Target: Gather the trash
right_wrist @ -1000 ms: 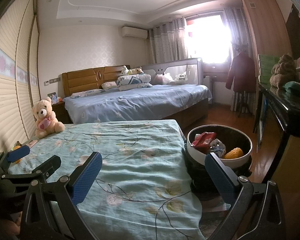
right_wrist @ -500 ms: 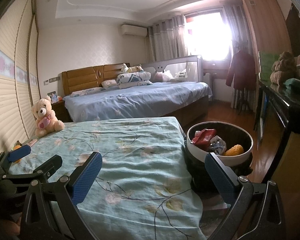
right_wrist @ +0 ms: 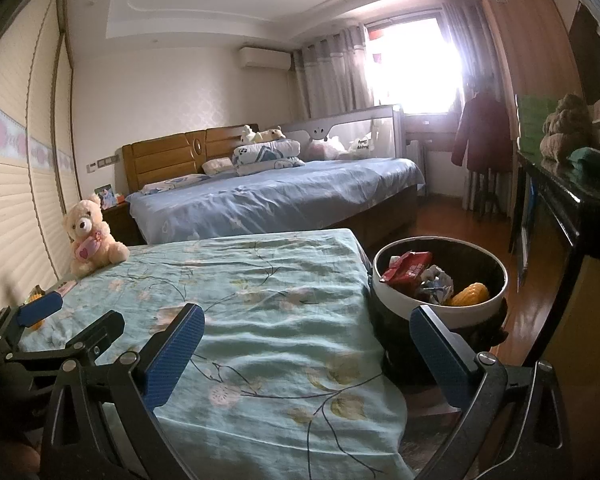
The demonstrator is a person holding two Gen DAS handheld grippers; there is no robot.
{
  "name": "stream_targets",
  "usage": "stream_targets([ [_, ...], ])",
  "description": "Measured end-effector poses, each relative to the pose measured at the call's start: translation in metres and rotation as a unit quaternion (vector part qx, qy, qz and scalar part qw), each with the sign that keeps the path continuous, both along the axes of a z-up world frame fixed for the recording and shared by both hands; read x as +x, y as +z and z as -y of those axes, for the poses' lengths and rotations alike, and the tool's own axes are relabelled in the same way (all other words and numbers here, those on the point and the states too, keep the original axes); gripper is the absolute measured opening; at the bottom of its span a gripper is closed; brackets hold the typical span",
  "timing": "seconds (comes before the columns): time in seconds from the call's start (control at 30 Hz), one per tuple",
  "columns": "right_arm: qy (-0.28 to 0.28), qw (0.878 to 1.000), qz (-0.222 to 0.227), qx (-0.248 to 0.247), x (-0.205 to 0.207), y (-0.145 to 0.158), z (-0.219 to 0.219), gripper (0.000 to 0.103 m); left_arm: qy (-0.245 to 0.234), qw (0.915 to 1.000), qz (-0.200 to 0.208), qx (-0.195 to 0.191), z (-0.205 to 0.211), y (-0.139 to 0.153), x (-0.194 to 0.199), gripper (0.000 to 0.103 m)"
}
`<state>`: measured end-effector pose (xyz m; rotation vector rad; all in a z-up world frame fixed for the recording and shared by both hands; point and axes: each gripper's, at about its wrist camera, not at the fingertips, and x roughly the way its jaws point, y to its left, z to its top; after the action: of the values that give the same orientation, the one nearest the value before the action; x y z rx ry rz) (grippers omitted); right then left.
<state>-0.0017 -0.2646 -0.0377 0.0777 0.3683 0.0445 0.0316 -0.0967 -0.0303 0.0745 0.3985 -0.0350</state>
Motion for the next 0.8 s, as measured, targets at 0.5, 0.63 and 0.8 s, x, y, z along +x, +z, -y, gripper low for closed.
stream_targets([
  [0.5, 0.000, 1.000, -0.003, 0.001, 0.0021, 0.0002, -0.0003, 0.103, -0.003, 0.9999, -0.010, -0.001, -0.0024, -0.0021, 0.0084, 0.103],
  [0.63, 0.001, 1.000, -0.004, 0.002, 0.0030, 0.0003, -0.0015, 0.103, -0.003, 0.9999, -0.010, -0.001, -0.0020, -0.0018, 0.0084, 0.103],
  [0.8, 0.002, 1.000, -0.007, 0.002, 0.0060, 0.0004, -0.0030, 0.103, -0.003, 0.9999, -0.011, -0.002, -0.0014, -0.0018, 0.0083, 0.103],
])
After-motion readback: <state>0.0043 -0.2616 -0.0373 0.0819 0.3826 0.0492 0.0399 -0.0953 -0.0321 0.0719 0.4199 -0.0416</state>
